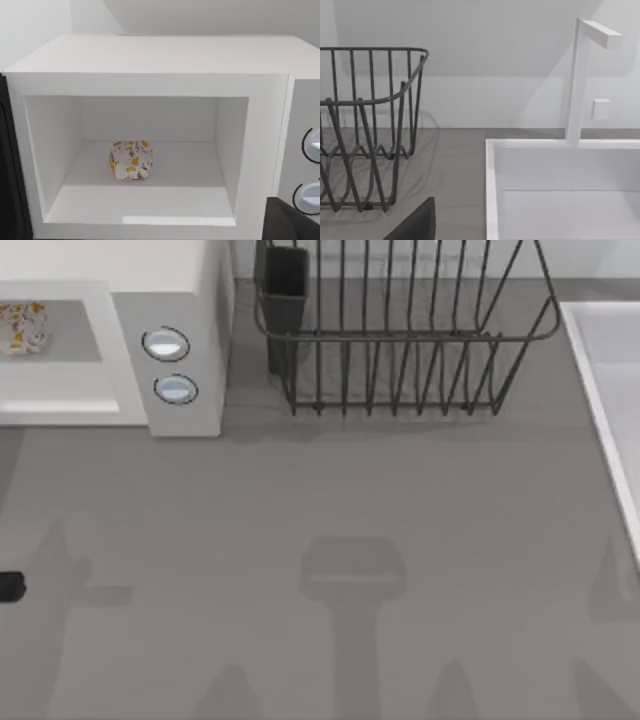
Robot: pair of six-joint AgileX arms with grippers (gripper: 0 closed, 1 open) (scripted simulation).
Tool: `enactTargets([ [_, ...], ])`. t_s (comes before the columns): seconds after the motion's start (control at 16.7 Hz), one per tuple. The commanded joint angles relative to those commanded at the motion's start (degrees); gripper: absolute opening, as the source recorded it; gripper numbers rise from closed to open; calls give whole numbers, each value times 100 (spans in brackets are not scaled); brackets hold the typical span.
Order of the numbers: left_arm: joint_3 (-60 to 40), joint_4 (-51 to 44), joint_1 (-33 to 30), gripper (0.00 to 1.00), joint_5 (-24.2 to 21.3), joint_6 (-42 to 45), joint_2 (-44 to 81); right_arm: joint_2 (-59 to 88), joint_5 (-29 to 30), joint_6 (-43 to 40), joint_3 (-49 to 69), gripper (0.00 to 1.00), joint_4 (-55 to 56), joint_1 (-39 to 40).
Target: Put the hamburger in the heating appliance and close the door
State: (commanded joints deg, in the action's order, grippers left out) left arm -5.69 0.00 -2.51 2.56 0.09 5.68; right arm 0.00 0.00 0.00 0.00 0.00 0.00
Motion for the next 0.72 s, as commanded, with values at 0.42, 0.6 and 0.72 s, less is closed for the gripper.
enactTargets([
  [0.42, -114, 66, -218, 0, 232, 2, 156, 0, 0, 0, 0, 100, 0, 0],
  [0.6, -252, 216, -710, 0, 758, 7, 434, 0, 0, 0, 0, 100, 0, 0],
  [0.72, -313, 315, -1084, 0, 1110, 12, 626, 0, 0, 0, 0, 100, 0, 0],
])
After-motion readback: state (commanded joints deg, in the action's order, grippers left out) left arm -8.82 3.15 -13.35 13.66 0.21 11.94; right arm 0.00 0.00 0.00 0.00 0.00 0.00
